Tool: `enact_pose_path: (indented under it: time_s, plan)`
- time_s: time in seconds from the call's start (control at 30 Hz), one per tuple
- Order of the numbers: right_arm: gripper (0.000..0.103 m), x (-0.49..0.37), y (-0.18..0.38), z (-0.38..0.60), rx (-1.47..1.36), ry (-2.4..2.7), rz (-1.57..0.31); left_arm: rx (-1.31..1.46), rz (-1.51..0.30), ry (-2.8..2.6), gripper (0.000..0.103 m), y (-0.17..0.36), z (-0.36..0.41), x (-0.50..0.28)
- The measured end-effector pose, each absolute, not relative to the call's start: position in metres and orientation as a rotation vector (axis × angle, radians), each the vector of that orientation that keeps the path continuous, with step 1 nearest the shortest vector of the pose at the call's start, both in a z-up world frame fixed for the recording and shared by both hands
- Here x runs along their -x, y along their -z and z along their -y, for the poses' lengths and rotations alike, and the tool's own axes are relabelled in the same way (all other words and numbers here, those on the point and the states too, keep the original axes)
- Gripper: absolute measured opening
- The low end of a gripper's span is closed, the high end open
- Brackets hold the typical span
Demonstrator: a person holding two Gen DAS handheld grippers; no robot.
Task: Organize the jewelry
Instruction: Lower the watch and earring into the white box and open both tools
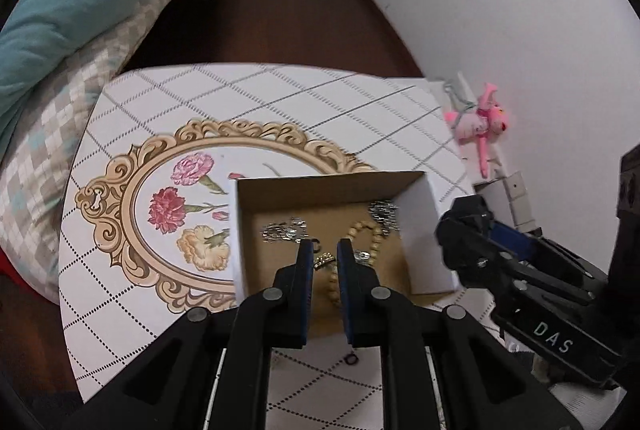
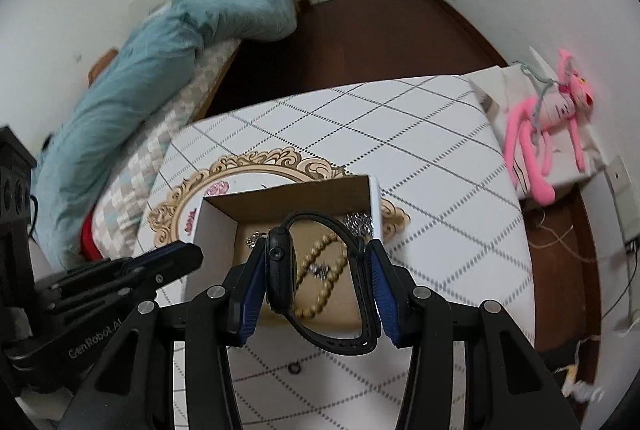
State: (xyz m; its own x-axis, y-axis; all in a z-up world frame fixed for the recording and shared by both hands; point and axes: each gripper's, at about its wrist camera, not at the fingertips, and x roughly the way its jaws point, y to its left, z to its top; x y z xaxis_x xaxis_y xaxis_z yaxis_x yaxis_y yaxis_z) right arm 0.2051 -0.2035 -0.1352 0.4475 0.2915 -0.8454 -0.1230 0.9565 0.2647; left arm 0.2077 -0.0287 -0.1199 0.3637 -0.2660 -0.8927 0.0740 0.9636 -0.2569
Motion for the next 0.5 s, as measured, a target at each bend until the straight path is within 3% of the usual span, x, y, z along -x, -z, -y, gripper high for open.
enact_pose_path:
  time_s: [0.1, 0.17, 0.23, 0.37, 0.43, 0.5]
  plan:
    - [0.055, -0.224, 0.148, 0.200, -0.170, -0.258, -1.154, 0.198, -1.212, 0.192, 0.013, 0.126, 0.023, -0.216]
    - [0.064, -0.230, 0.154, 0.203, -0.165, -0.251, -1.180, 0.179, -1.207, 0.163, 0.030, 0.125, 0.020, -0.217]
    - [0.077, -0.229, 0.154, 0.205, -0.154, -0.237, -1.171, 0.170, -1.190, 0.136, 0.067, 0.122, 0.016, -0.216]
    - [0.078, -0.222, 0.153, 0.207, -0.107, -0.200, -1.167, 0.121, -1.160, 0.062, 0.078, 0.119, 0.008, -0.211]
    - [0.099, -0.219, 0.153, 0.205, -0.053, -0.169, -1.166, 0.109, -1.153, 0.043, 0.087, 0.121, 0.005, -0.210]
    - [0.102, -0.214, 0.155, 0.202, 0.013, -0.128, -1.158, 0.085, -1.139, 0.018, 0.103, 0.124, 0.004, -0.206]
